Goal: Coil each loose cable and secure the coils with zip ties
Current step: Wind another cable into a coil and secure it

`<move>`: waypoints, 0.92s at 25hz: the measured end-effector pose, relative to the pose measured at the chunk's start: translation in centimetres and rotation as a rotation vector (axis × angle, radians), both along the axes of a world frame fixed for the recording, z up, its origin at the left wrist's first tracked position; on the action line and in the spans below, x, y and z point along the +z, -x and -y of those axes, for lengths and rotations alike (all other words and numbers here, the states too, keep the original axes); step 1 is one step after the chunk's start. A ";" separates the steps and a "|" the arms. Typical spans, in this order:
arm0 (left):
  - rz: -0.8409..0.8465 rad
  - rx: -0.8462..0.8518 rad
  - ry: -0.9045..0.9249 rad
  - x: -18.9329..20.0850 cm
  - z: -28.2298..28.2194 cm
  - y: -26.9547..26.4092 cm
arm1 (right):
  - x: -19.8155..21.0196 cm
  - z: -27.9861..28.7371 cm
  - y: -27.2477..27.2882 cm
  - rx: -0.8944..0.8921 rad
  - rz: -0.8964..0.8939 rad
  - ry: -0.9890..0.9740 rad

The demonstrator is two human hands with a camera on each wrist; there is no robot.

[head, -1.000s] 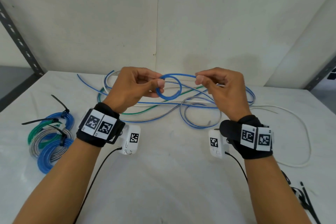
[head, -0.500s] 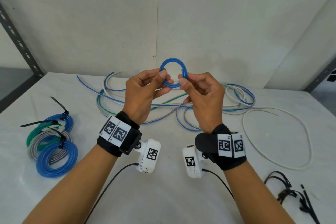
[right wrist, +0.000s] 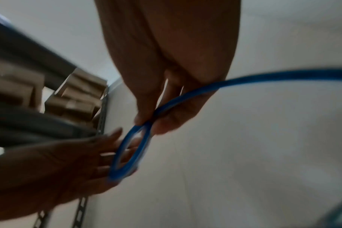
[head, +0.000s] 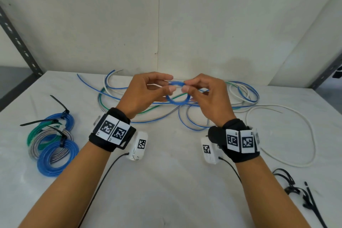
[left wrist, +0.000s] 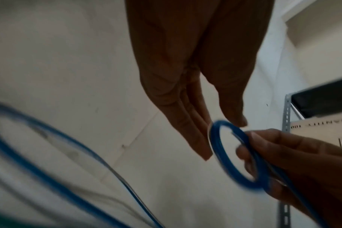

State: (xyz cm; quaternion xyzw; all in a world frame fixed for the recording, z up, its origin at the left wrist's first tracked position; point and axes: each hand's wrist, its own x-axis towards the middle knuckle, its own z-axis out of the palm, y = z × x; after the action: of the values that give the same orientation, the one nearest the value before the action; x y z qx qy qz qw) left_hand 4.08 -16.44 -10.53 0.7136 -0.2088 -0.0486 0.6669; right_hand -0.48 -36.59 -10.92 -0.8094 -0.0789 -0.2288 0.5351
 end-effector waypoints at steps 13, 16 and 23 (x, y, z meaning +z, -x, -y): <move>0.340 -0.008 -0.365 0.6 -0.6 0.2 | 0.9 -0.2 0.6 0.125 0.010 0.242; 0.254 0.097 -0.196 1.3 -1.7 -0.5 | 1.4 1.6 0.4 -0.008 0.060 0.142; 0.055 0.146 0.294 1.6 -0.8 -0.3 | 0.9 -0.2 0.4 0.049 0.088 -0.181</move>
State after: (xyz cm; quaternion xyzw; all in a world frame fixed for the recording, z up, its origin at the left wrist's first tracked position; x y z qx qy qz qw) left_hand 4.35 -15.61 -8.96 0.6225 -0.1795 0.0504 0.7601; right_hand -0.85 -36.36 -10.01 -0.7446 -0.1014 -0.2572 0.6075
